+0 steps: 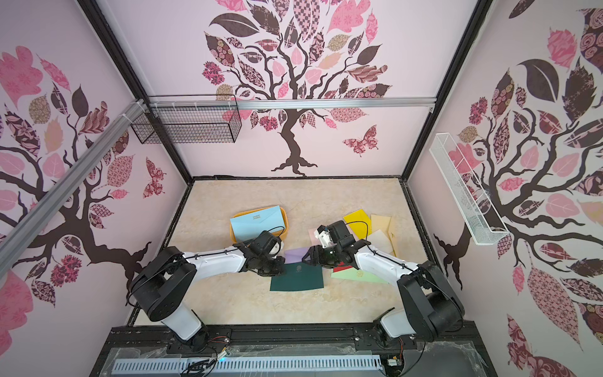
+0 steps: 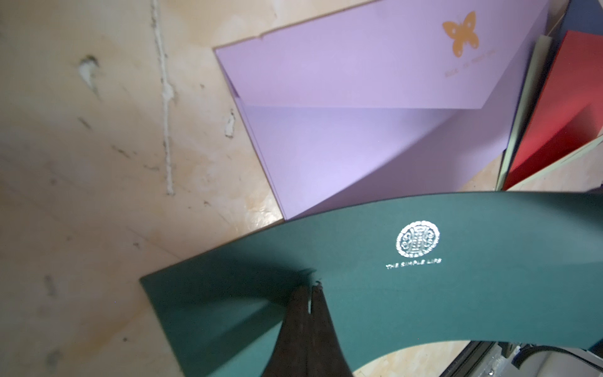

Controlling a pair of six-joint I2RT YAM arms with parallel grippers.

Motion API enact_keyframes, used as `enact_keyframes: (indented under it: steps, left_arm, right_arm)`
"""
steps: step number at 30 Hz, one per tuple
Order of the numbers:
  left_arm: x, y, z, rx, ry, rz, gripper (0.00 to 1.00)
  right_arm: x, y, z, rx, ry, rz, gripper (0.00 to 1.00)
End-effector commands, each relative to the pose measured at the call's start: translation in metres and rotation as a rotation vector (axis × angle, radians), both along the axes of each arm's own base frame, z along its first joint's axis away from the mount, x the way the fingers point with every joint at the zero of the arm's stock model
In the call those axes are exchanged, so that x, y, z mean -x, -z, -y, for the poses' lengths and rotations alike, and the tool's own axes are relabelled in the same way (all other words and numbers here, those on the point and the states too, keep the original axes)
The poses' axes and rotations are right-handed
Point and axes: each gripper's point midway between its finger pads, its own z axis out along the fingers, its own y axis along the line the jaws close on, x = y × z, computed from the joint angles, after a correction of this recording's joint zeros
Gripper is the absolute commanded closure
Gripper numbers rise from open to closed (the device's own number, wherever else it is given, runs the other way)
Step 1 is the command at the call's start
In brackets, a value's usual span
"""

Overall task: Put the sealed envelopes into the storage box
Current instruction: Pick up the envelope from the center of the board.

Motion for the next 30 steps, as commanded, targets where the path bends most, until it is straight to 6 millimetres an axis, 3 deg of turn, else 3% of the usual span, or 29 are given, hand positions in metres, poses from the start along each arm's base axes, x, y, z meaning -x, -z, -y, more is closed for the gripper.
enact_keyframes:
  steps: [1,5,9,14,18,21,24,27,30]
  left_arm:
    - [0.03,0.047,-0.038,-0.188,-0.017,-0.116,1.0]
    - [0.029,0.046,-0.037,-0.184,-0.017,-0.114,1.0]
    - [0.029,0.043,-0.038,-0.181,-0.02,-0.108,1.0]
    - [0.026,0.035,-0.038,-0.181,-0.02,-0.091,1.0]
    - [0.02,0.011,-0.035,-0.15,-0.019,-0.034,1.0]
    - [0.01,-0.026,-0.036,-0.131,-0.015,0.058,1.0]
    - [0.001,-0.088,-0.039,-0.1,0.014,0.198,0.96]
    - [-0.005,-0.165,-0.044,-0.057,0.066,0.379,0.65]
    - [-0.002,-0.232,-0.052,-0.054,0.161,0.52,0.41]
  right_arm:
    - [0.001,0.001,-0.004,-0.037,-0.01,-0.029,0.41]
    - [0.006,0.012,0.0,-0.016,-0.008,-0.062,0.5]
    - [0.008,0.016,0.007,0.036,-0.004,-0.057,0.66]
    - [0.006,0.011,0.014,0.082,-0.011,-0.018,0.91]
    - [0.005,-0.001,0.016,0.096,-0.032,0.028,0.97]
    - [0.003,-0.019,0.014,0.078,-0.058,0.095,1.0]
    - [-0.001,-0.044,0.01,0.034,-0.076,0.189,1.0]
    - [0.003,-0.077,0.001,-0.041,-0.146,0.284,1.0]
    - [0.007,-0.111,-0.009,-0.102,-0.23,0.387,1.0]
